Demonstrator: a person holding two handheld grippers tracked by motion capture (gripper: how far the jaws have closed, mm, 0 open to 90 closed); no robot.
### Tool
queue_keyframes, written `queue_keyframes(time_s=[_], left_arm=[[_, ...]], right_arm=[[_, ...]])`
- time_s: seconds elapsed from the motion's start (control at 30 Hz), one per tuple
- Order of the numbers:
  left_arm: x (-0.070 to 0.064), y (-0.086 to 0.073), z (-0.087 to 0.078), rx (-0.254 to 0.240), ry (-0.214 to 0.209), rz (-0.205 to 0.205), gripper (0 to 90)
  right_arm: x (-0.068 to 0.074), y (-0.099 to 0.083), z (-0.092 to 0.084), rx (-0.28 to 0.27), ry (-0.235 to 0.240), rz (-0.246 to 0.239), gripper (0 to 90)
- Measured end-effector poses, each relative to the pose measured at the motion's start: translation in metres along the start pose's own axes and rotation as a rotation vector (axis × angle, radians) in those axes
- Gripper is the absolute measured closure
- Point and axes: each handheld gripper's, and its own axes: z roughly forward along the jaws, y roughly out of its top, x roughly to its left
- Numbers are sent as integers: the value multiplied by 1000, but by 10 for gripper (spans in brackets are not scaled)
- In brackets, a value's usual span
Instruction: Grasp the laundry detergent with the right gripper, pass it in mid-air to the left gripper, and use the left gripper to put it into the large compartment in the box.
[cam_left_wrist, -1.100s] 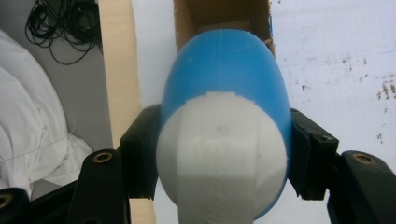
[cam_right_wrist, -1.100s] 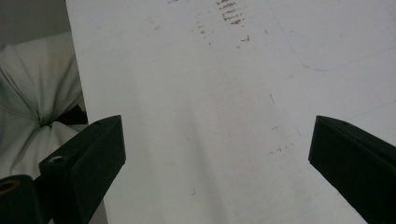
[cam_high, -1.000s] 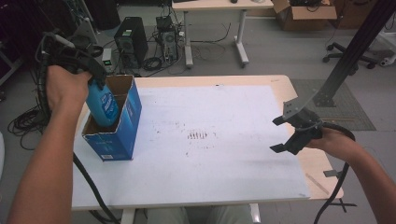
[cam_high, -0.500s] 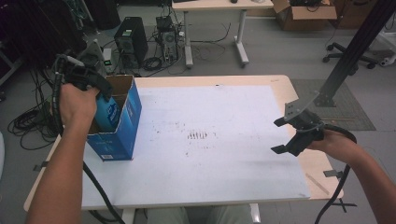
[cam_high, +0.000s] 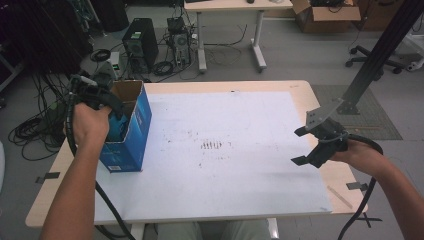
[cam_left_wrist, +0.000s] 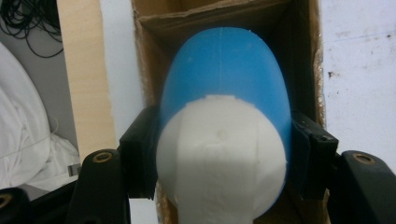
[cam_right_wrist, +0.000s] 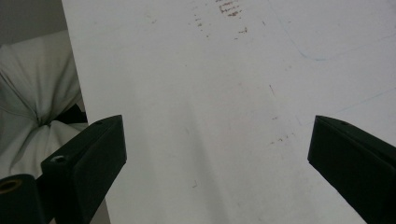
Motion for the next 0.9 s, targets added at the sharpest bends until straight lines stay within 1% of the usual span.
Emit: queue_keyframes(time_s=[0.03,0.1,0.13,0.37,0.63,0.7,0.9], left_arm=[[-1,-1,4,1,0,1,383],[-2,-1,6,5,-1,2,383],[-3,-2,10,9,-1,6,383],[-4,-4,21,23,-9,12,383],[-4,-6,30,36,-13,19,383],[-3,-6,31,30,-15,18,383],[-3,-5,31,38,-20,20,382]], right_arm=[[0,-1,0,4,0,3,41],[0,-1,0,5,-1,5,41],[0,-1,0,6,-1,5,40],[0,-2,0,5,1,8,40],[0,-3,0,5,1,13,41],[-1,-3,0,5,1,16,42],[-1,-1,2,6,4,13,42]])
